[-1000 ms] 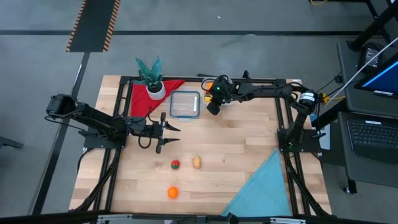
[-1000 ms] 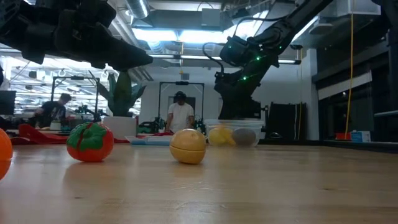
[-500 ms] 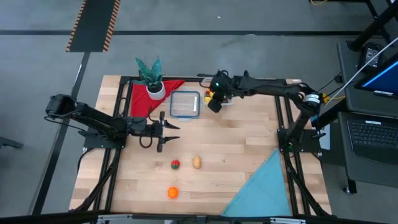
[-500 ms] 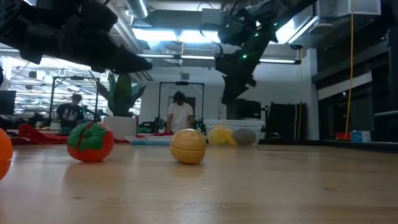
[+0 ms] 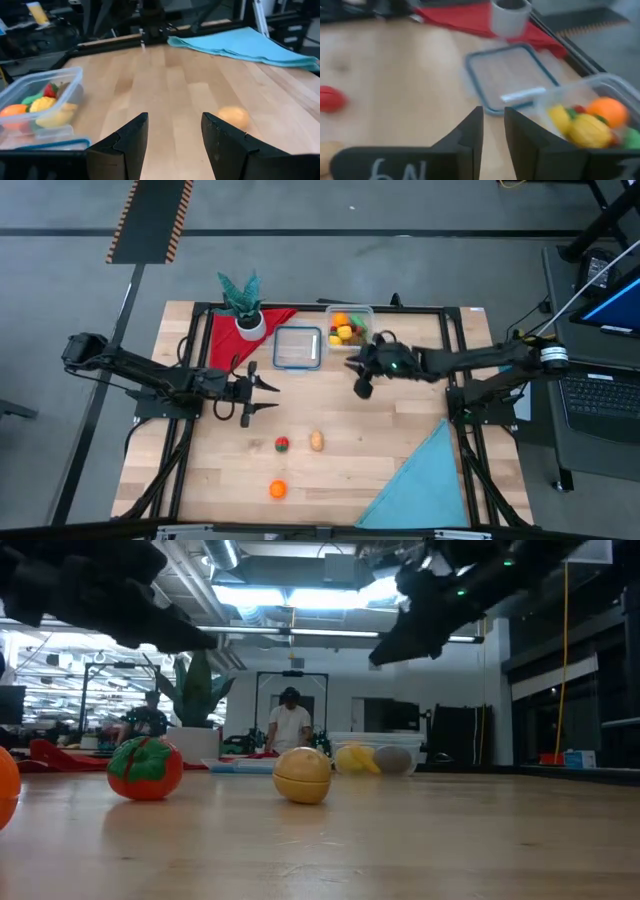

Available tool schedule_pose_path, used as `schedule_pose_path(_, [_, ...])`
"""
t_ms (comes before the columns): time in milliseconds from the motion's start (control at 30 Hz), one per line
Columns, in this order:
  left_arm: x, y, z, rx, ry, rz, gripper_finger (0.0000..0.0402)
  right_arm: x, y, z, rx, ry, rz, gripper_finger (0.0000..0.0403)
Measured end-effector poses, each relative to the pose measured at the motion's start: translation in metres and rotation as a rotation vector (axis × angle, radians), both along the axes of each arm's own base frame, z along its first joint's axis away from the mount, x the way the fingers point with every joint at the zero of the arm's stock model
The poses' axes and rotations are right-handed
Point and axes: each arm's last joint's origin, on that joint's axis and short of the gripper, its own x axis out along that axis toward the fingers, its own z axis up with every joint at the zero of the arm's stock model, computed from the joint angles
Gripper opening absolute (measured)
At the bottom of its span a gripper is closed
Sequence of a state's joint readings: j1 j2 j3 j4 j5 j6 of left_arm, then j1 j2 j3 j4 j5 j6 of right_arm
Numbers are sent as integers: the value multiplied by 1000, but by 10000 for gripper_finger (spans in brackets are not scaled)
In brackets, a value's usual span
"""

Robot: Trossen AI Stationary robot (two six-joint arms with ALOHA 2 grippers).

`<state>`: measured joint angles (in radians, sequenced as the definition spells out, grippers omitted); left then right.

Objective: Pick and placing Produce into tupperware
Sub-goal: Put the strawberry into the transparent bin

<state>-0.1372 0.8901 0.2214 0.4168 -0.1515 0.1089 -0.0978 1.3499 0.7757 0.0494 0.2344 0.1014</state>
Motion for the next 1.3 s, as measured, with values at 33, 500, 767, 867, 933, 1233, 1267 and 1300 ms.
schedule_pose_path(33, [-2, -1, 0, 1, 11, -8, 176, -4, 6, -2, -2, -30, 19, 81])
schedule_pose_path(500, [-14, -10, 3, -17, 30, -68, 176, -22, 36, -31, 54, -195, 103, 81])
schedule_pose_path(767, [-14, -10, 2, 10, 40, -73, 176, -22, 36, -31, 60, -196, 100, 81])
schedule_pose_path(867, [-14, -10, 2, 10, 40, -73, 176, -22, 36, -31, 63, -197, 98, 81])
schedule_pose_path(933, [-14, -10, 2, 10, 39, -73, 176, -22, 36, -31, 64, -197, 98, 81])
schedule_pose_path(1233, [-14, -10, 2, -13, 40, -67, 176, -22, 36, -31, 86, -204, 88, 81])
schedule_pose_path(1267, [-14, -10, 2, -17, 41, -66, 177, -22, 36, -31, 88, -204, 86, 81])
schedule_pose_path(1300, [-14, -10, 2, -18, 40, -65, 177, -22, 36, -31, 88, -204, 86, 81])
